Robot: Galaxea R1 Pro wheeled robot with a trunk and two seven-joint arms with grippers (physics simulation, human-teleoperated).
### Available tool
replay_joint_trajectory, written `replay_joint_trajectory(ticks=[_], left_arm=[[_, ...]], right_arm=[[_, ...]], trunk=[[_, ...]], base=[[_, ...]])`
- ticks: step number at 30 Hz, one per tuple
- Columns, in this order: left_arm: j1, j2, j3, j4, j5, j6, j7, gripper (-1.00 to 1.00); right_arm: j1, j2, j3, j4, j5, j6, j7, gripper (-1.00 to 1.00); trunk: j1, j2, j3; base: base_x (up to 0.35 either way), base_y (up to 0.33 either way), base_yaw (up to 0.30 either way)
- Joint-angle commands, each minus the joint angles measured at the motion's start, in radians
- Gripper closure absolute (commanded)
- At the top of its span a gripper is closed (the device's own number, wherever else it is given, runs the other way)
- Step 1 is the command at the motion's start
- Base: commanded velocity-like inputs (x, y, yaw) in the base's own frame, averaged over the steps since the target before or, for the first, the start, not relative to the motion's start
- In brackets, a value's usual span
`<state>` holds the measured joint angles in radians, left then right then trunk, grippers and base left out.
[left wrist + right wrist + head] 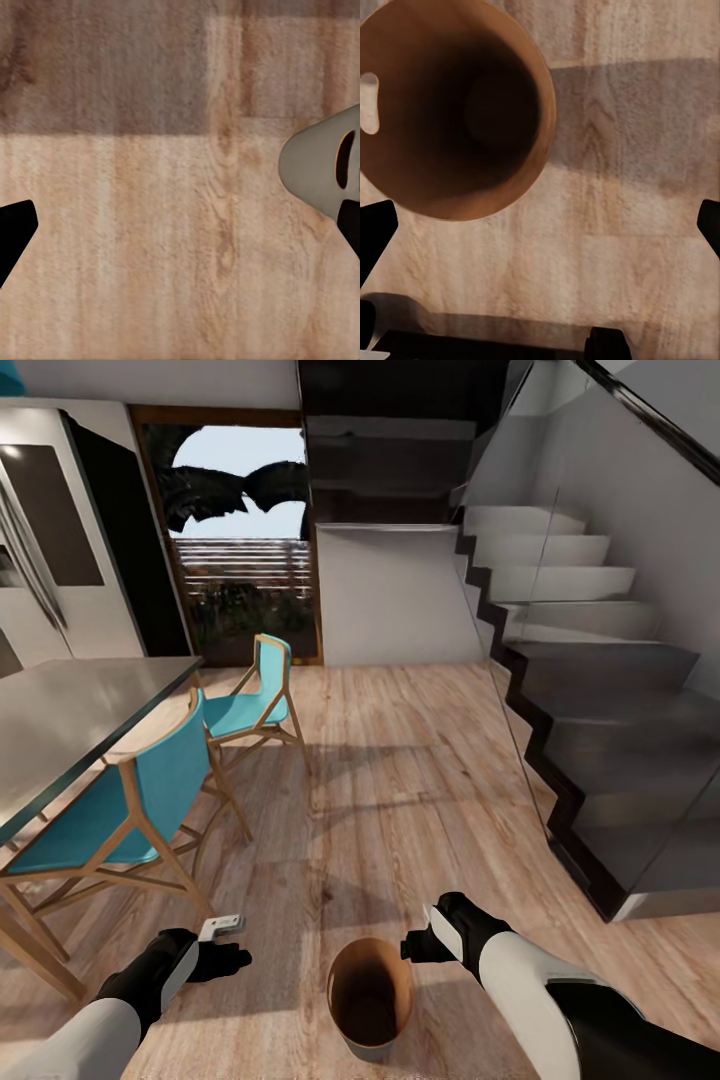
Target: Put the three can of soda from the living room inside the tash can in the kitchen.
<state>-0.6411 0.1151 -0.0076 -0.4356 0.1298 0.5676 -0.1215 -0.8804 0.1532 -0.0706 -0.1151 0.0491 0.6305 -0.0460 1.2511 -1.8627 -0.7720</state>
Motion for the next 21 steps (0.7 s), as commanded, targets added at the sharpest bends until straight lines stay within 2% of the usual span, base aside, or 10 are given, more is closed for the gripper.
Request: replay_joint_trajectory(ticks=[1, 3, 11, 21], left_arm=[[0.0, 0.0, 0.0, 0.0, 0.0, 0.0, 0.0, -1.0], [0.0, 0.0, 0.0, 0.0, -0.001, 0.0, 0.0, -1.0], [0.0, 0.0, -0.001, 0.0, -0.002, -0.032, -0.002, -1.0], [0.0, 0.0, -0.003, 0.0, -0.003, -0.043, -0.003, -1.0]], right_arm=[[0.0, 0.0, 0.0, 0.0, 0.0, 0.0, 0.0, -1.0], [0.0, 0.0, 0.0, 0.0, 0.0, 0.0, 0.0, -1.0], [0.0, 0.0, 0.0, 0.0, 0.0, 0.0, 0.0, -1.0], [0.0, 0.0, 0.0, 0.0, 0.0, 0.0, 0.0, -1.0]], trunk=[[0.004, -0.007, -0.005], [0.012, -0.021, -0.014], [0.012, -0.021, -0.027], [0.012, -0.021, -0.038]], base=[[0.0, 0.0, 0.0], [0.0, 0.0, 0.0], [0.0, 0.001, 0.0], [0.0, 0.082, 0.0]])
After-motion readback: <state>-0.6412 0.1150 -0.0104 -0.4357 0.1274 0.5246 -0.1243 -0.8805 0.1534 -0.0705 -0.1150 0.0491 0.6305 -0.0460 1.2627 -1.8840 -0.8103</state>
